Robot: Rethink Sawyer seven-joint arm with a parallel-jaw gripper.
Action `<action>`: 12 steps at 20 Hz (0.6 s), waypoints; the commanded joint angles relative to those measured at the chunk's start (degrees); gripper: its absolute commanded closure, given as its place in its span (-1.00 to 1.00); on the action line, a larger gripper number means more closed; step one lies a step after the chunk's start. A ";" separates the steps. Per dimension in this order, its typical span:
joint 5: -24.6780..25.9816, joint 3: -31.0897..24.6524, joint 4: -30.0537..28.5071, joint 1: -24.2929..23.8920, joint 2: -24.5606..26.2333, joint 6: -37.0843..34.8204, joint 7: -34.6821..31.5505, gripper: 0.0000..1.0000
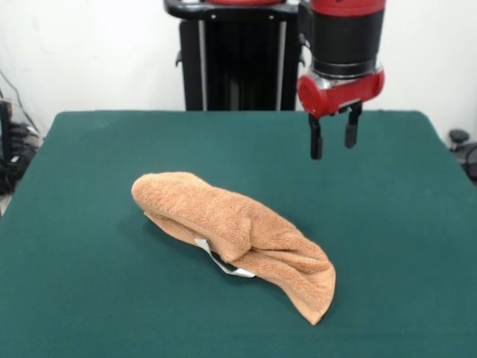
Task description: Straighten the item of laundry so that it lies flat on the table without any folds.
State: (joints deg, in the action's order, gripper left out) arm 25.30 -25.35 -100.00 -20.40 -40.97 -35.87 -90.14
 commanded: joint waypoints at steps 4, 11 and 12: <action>2.79 -6.57 5.64 -0.37 1.76 -6.79 11.52 -1.00; 1.68 -5.65 8.26 -0.40 2.58 -9.69 9.48 -1.00; 1.63 -5.61 9.16 -0.43 3.10 -10.31 9.65 -1.00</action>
State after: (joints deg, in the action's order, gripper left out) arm 26.09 -26.16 -95.69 -20.48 -40.62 -38.31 -90.14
